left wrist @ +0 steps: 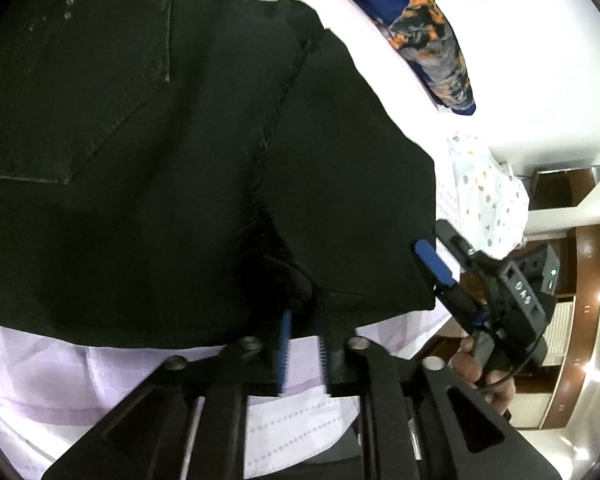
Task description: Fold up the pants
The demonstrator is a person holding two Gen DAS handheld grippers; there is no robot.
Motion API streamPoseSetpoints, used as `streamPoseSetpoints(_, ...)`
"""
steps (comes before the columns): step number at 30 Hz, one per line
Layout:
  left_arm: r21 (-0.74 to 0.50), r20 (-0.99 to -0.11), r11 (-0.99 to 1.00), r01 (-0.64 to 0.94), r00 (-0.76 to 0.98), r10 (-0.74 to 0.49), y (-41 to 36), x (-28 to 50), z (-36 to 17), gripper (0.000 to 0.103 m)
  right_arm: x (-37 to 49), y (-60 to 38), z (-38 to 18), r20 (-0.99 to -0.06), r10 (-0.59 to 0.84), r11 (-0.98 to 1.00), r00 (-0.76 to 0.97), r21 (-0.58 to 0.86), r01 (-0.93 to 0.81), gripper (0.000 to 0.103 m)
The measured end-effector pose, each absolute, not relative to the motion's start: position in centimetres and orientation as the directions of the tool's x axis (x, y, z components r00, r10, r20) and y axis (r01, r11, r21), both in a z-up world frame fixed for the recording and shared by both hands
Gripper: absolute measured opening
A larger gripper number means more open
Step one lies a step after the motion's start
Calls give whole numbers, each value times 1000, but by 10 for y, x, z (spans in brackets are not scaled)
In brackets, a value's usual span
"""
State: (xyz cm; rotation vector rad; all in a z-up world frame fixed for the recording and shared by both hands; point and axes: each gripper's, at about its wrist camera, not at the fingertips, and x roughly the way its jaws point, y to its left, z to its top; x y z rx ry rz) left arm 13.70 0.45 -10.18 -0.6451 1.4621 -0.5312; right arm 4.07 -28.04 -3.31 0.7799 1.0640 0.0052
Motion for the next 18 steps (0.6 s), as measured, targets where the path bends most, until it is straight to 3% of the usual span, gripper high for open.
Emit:
streamPoseSetpoints(5, -617, -777, 787, 14, 145, -612, 14, 133, -79, 33, 42, -276, -36, -801, 340, 765, 493, 540, 351, 48)
streamPoseSetpoints(9, -474, -822, 879, 46, 335, -461, 37, 123, -50, 39, 43, -273, -36, -809, 323, 777, 491, 523, 350, 50)
streamPoseSetpoints(13, -390, -818, 920, -28, 469, -333, 83, 112, -36, 49, 44, -265, -35, -815, 311, 794, 489, 506, 337, 51)
streamPoseSetpoints(18, -434, -810, 888, -154, 499, -309, 146, 97, -39, 49, 50, -242, -39, -817, 353, 809, 456, 511, 290, 51)
